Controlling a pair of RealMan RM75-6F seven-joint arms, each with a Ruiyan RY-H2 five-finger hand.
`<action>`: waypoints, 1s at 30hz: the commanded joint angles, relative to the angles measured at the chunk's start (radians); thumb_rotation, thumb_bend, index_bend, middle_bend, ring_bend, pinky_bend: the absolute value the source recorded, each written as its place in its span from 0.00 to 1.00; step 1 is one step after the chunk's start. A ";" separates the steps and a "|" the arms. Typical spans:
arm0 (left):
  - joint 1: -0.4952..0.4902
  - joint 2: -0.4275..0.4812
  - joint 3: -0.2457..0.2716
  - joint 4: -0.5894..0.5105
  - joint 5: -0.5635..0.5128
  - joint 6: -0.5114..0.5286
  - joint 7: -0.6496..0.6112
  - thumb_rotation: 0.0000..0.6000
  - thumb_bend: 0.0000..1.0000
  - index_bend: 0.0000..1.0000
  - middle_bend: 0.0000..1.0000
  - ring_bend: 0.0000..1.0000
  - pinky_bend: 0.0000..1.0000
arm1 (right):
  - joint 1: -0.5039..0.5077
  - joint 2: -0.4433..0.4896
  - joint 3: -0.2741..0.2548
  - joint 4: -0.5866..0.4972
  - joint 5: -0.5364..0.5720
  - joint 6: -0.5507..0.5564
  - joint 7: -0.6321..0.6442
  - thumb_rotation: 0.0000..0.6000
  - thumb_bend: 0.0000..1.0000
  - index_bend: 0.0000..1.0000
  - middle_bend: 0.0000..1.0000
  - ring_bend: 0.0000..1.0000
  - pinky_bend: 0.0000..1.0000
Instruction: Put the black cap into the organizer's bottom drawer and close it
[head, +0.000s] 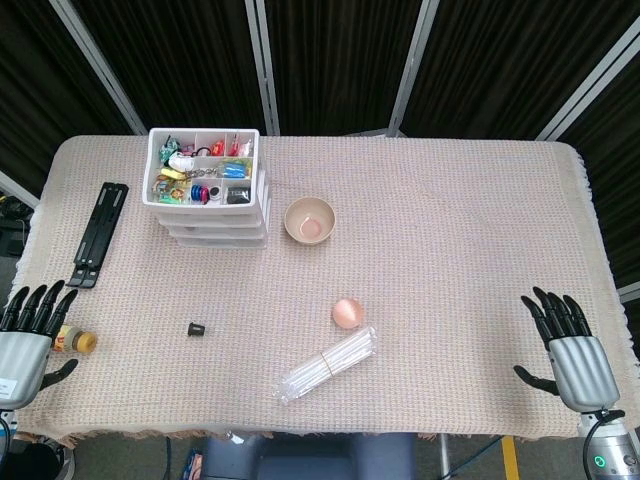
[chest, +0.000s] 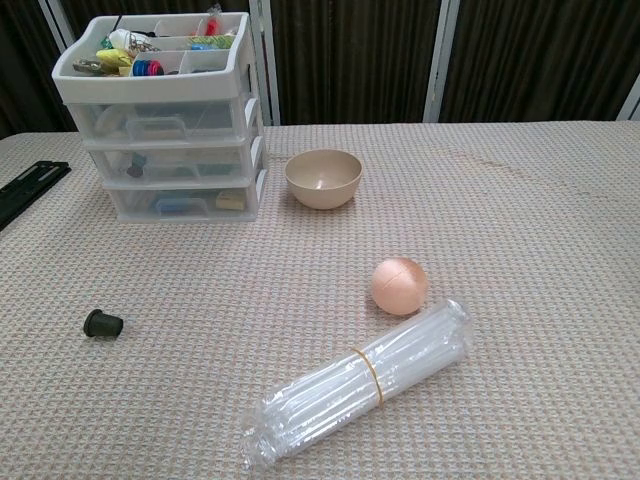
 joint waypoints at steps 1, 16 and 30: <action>0.000 0.000 0.000 0.000 0.001 0.000 0.001 1.00 0.03 0.00 0.00 0.00 0.00 | 0.000 0.000 0.000 0.001 -0.001 0.002 0.000 1.00 0.04 0.08 0.00 0.00 0.00; -0.003 0.000 -0.003 0.002 -0.005 -0.006 -0.007 1.00 0.03 0.00 0.00 0.00 0.00 | 0.000 -0.004 0.002 -0.001 0.002 0.001 0.000 1.00 0.03 0.08 0.00 0.00 0.00; -0.020 -0.011 -0.025 -0.017 -0.024 -0.016 -0.052 1.00 0.42 0.00 0.39 0.33 0.31 | -0.001 -0.004 0.006 -0.002 0.009 0.002 0.001 1.00 0.04 0.08 0.00 0.00 0.00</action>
